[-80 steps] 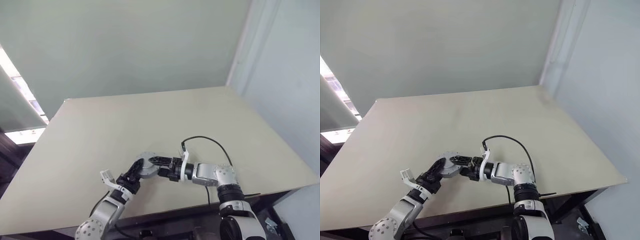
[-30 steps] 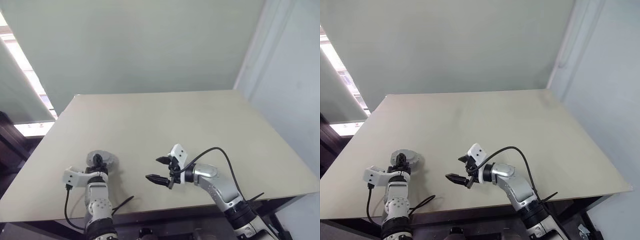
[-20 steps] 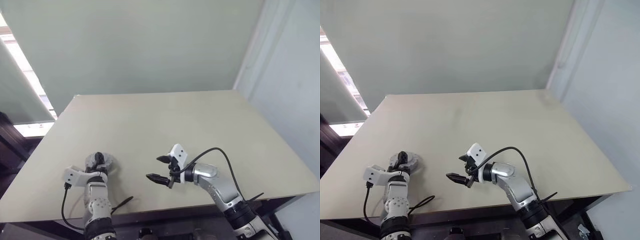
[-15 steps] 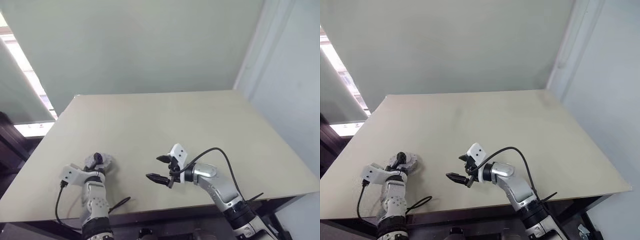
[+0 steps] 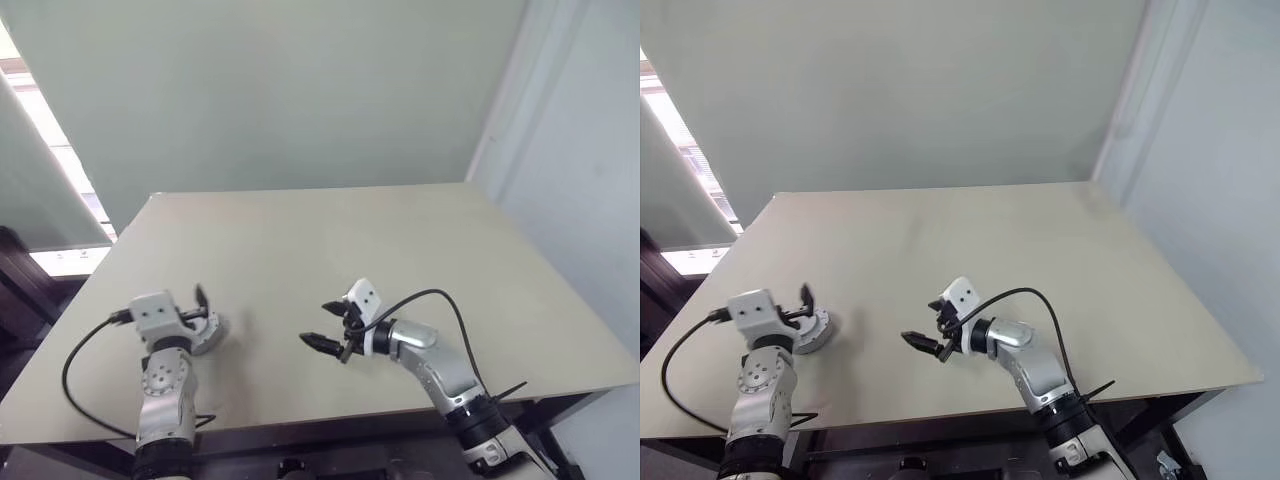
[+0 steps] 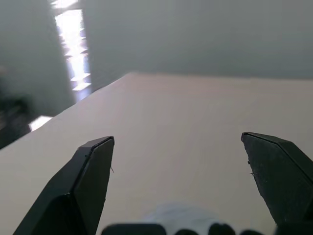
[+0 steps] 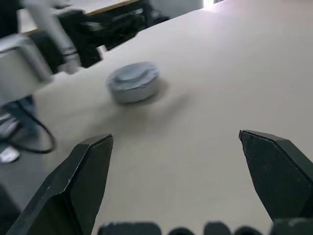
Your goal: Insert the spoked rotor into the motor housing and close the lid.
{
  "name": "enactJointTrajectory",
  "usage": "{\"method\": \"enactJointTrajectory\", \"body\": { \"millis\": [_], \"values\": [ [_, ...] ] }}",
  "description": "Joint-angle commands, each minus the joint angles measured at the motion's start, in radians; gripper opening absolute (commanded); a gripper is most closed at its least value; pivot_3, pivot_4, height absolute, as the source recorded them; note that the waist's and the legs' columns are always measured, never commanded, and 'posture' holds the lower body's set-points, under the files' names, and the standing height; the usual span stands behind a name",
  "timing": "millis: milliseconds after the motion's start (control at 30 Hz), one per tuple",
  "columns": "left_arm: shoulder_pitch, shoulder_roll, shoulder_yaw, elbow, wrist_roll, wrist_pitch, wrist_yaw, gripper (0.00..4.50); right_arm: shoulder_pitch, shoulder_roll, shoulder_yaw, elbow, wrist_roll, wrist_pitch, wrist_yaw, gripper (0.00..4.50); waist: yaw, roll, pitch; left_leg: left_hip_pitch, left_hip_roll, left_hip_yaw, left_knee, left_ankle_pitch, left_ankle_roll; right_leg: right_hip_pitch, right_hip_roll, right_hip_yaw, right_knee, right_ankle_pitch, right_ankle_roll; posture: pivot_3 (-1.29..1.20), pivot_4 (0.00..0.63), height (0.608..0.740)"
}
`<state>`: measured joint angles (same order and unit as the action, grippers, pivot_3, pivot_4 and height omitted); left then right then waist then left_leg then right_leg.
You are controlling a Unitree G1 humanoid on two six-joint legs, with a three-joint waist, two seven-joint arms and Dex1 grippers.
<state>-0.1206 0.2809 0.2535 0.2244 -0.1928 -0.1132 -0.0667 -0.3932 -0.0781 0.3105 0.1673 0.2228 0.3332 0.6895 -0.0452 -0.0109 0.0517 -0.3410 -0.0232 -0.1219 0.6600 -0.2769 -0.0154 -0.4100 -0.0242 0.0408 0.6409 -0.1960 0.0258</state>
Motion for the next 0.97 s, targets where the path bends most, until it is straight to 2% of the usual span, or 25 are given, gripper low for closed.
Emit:
{"method": "enactJointTrajectory", "body": {
  "millis": [33, 233, 367, 600, 967],
  "values": [
    [0.013, 0.028, -0.07, -0.113, -0.023, 0.009, -0.154, 4.46, -0.04, -0.019, -0.079, 0.006, -0.002, -0.027, -0.042, 4.5, -0.001, 0.001, 0.0, 0.0, 0.0, 0.0, 0.0, 0.0, 0.0, 0.0, 0.0, 0.0, 0.0, 0.0, 0.0, 0.0, 0.0, 0.74],
    [0.049, 0.044, -0.165, -0.23, -0.09, 0.139, -0.351, 4.46, -0.015, -0.102, -0.199, -0.017, 0.012, -0.009, -0.095, 4.5, -0.004, 0.003, 0.001, 0.0, 0.0, 0.0, -0.002, 0.0, 0.0, -0.001, 0.0, 0.0, 0.0, 0.0, 0.0, 0.0, 0.0, 0.74],
    [0.068, 0.058, -0.195, -0.277, -0.121, 0.219, -0.426, 4.46, 0.042, -0.163, -0.24, -0.059, 0.004, -0.01, -0.107, 4.5, -0.004, 0.004, 0.002, 0.0, 0.0, 0.001, -0.002, 0.0, 0.001, -0.001, 0.0, 0.0, -0.001, 0.0, 0.0, 0.0, 0.0, 0.74],
    [0.081, 0.074, -0.208, -0.279, -0.111, 0.222, -0.504, 4.46, 0.16, -0.224, -0.329, -0.14, 0.023, -0.053, -0.127, 4.5, -0.005, 0.005, 0.003, 0.0, 0.001, 0.002, -0.001, 0.0, 0.001, -0.001, 0.001, 0.001, 0.0, -0.002, -0.003, 0.0, 0.0, 0.74],
    [0.079, 0.086, -0.201, -0.283, -0.106, 0.244, -0.543, 4.46, 0.208, -0.199, -0.339, -0.172, 0.026, -0.064, -0.145, 4.5, -0.005, 0.008, 0.005, 0.0, 0.002, 0.002, -0.001, 0.0, 0.001, 0.0, 0.001, 0.002, 0.0, -0.002, -0.003, 0.0, 0.0, 0.74]
  ]
}}
